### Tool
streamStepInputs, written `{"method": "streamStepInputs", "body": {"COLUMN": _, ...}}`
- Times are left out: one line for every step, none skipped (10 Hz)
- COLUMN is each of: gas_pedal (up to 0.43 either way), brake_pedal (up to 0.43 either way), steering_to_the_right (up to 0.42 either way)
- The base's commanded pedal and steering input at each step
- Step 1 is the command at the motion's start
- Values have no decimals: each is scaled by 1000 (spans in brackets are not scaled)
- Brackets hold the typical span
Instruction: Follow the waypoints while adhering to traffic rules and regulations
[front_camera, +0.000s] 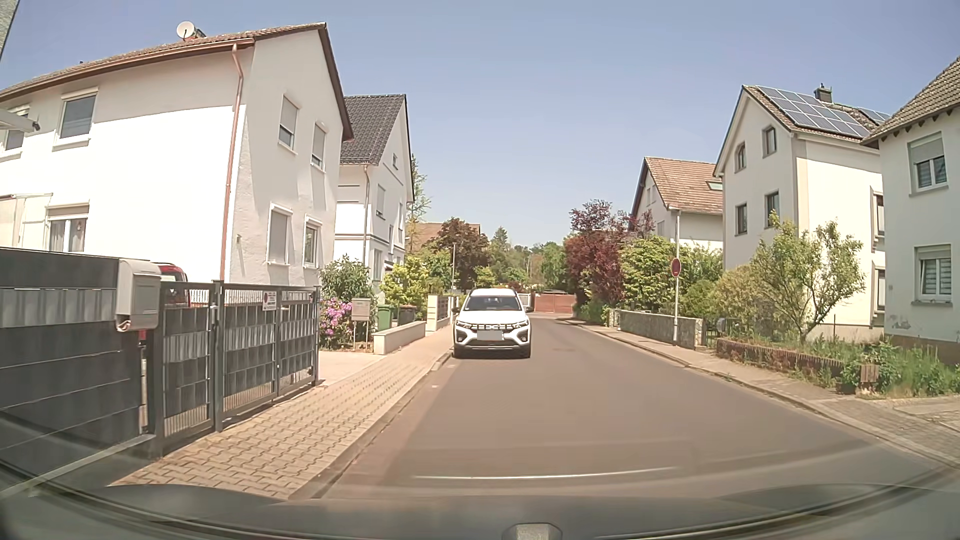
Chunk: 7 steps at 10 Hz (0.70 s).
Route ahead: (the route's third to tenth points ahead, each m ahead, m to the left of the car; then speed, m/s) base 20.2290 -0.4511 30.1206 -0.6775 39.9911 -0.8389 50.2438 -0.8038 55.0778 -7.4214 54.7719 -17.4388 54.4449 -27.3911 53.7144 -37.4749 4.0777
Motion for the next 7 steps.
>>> {"method": "streamStepInputs", "body": {"gas_pedal": 0, "brake_pedal": 201, "steering_to_the_right": 18}}
{"method": "streamStepInputs", "body": {"gas_pedal": 0, "brake_pedal": 207, "steering_to_the_right": 17}}
{"method": "streamStepInputs", "body": {"gas_pedal": 0, "brake_pedal": 213, "steering_to_the_right": 18}}
{"method": "streamStepInputs", "body": {"gas_pedal": 0, "brake_pedal": 226, "steering_to_the_right": 23}}
{"method": "streamStepInputs", "body": {"gas_pedal": 0, "brake_pedal": 232, "steering_to_the_right": 30}}
{"method": "streamStepInputs", "body": {"gas_pedal": 0, "brake_pedal": 244, "steering_to_the_right": 30}}
{"method": "streamStepInputs", "body": {"gas_pedal": 0, "brake_pedal": 256, "steering_to_the_right": 20}}
